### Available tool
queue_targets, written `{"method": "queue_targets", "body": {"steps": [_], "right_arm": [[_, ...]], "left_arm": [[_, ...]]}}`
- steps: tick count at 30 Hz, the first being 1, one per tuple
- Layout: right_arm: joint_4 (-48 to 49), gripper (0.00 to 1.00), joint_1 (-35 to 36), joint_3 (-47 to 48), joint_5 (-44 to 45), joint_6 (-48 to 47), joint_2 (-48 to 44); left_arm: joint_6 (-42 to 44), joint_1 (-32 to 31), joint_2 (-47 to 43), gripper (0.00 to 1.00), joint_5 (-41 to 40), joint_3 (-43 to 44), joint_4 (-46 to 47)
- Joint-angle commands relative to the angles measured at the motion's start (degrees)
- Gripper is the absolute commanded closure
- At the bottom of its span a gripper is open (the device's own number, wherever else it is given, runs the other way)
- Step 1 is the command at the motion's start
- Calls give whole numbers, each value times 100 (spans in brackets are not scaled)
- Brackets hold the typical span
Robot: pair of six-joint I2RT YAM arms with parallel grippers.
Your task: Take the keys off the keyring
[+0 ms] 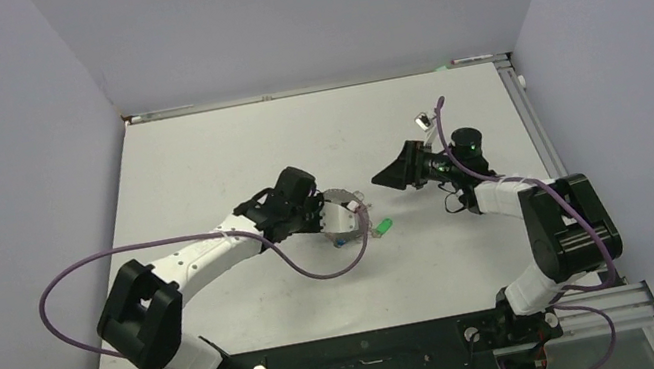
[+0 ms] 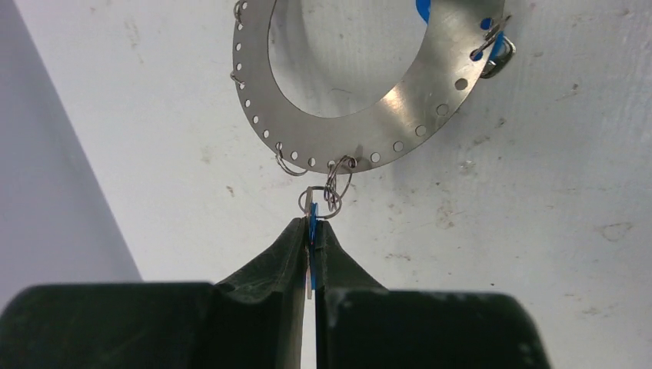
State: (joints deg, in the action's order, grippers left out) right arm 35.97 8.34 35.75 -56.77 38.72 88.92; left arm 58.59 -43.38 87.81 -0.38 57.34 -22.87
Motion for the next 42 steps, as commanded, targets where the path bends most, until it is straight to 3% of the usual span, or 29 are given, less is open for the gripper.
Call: {"method": "queue_targets", "body": {"steps": [1,13,17,22,28,42], "right_arm": [[615,27,43,-37,-180,23,-19],[730,27,89,6,-348,-80,-395],[585,25,89,138,-521,-300,-644],[252,23,89,361,-889,-717,-929],[-248,20,89,592,-1187,-1228,-1163],[-1231,22,295,1055,-1377,-1942,-1298]], "left_arm": [[698,-39,-389,100,-145,70,490],[2423,-19,-1280,100,732,134,887],[3109,79,-1771,100,1595,49,781],[4064,153,-2426,100,2628,-137,449],[5342,190,-2881,100,3149,-544,165],[7267,220,-3549,100,4224,-1521,894]]}}
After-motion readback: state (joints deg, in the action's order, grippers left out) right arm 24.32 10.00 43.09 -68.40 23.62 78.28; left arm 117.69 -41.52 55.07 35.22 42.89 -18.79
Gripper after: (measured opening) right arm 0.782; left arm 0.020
